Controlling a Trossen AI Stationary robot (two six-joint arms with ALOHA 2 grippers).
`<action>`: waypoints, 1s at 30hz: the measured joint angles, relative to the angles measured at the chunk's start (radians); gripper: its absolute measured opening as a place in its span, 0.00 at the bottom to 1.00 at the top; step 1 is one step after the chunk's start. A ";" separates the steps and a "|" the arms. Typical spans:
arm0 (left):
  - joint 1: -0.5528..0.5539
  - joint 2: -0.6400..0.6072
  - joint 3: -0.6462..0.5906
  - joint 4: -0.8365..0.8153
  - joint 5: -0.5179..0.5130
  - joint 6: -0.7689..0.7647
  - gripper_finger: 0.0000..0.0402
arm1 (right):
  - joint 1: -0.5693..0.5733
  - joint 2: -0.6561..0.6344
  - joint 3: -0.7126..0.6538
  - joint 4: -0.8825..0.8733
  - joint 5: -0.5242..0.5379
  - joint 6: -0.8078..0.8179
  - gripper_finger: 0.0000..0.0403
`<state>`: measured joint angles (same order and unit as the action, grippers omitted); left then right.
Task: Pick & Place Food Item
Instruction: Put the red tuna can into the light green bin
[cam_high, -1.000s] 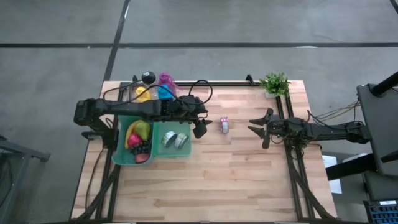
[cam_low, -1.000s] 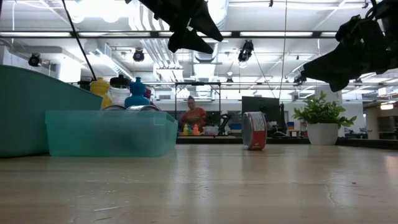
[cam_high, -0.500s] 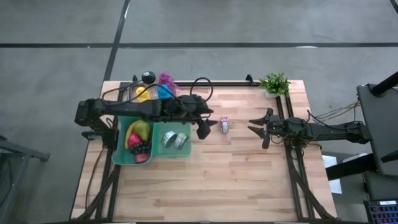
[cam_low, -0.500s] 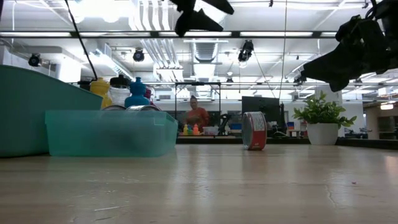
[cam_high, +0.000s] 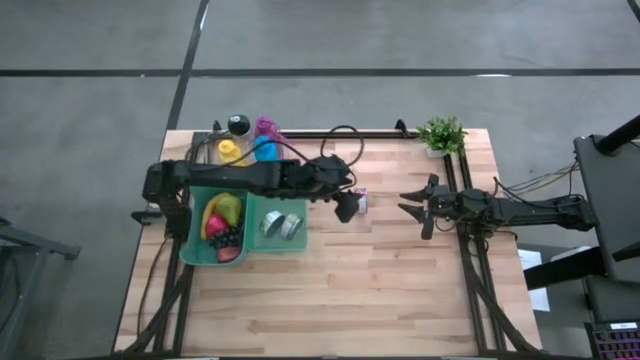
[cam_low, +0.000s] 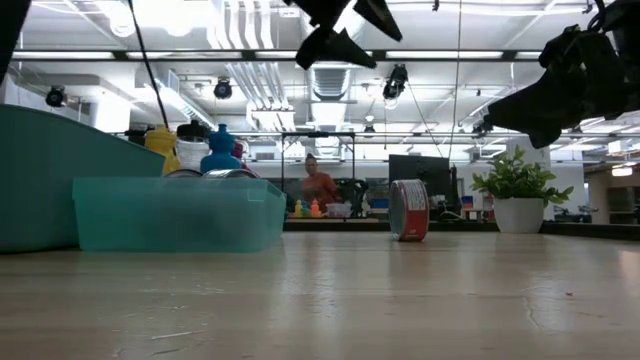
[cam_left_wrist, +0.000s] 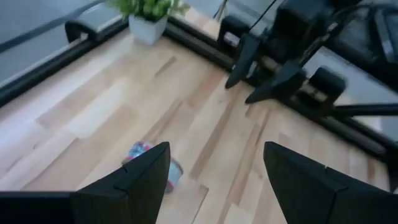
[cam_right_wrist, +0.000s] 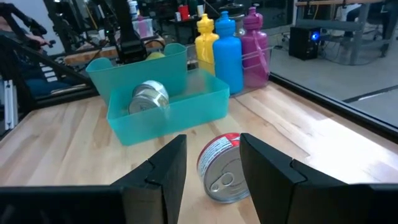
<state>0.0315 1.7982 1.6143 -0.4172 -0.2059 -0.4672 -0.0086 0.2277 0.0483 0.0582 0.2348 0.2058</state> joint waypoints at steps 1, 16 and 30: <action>0.000 0.021 0.021 -0.022 0.000 -0.008 0.66 | 0.000 0.004 0.000 0.000 0.000 0.000 0.36; 0.031 0.183 0.213 -0.193 -0.004 -0.182 0.66 | 0.000 0.011 0.000 -0.002 -0.001 0.000 0.36; 0.034 0.204 0.192 -0.180 0.011 -0.265 0.66 | 0.000 0.016 0.000 -0.001 0.000 0.000 0.36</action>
<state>0.0654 2.0018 1.8060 -0.5973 -0.1945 -0.7317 -0.0090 0.2440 0.0483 0.0574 0.2348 0.2058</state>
